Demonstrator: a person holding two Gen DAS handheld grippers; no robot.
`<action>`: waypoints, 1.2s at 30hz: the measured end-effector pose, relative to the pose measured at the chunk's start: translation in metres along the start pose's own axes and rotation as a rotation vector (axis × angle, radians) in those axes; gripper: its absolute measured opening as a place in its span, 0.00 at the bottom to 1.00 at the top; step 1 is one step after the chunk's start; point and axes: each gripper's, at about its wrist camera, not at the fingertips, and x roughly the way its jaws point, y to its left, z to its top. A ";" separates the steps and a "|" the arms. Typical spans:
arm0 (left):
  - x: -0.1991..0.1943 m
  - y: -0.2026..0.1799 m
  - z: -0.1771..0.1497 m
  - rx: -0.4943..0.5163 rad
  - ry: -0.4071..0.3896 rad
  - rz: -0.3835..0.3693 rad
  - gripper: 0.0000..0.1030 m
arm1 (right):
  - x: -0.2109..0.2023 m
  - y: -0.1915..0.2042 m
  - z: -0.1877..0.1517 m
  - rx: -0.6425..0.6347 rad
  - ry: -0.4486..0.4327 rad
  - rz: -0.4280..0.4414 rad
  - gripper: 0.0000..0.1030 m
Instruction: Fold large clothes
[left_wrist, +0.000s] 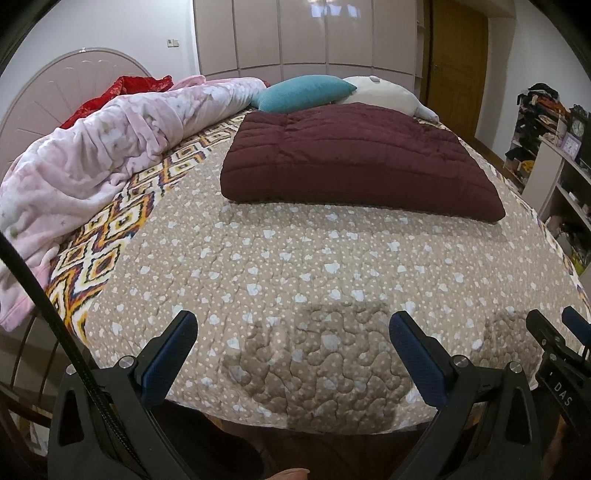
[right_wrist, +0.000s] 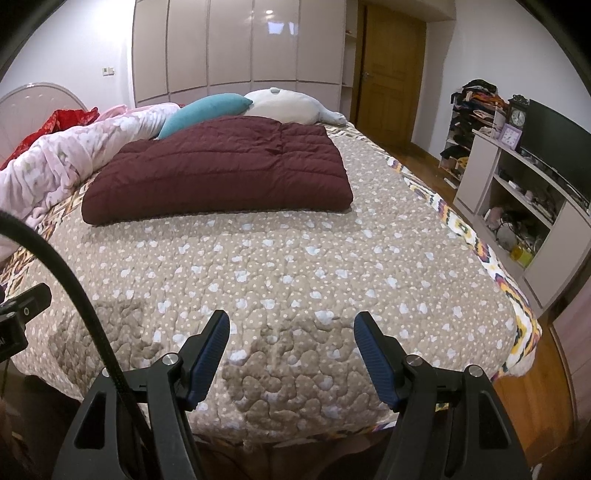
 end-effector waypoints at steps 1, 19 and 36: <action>0.000 -0.001 0.000 0.000 0.001 0.001 1.00 | 0.000 0.001 0.000 -0.001 0.000 -0.001 0.72; 0.033 0.002 -0.007 0.011 0.041 0.012 1.00 | 0.009 0.006 -0.007 -0.009 0.030 -0.006 0.72; 0.123 0.014 -0.013 0.004 0.180 0.027 1.00 | 0.023 0.011 -0.012 -0.027 0.060 -0.014 0.72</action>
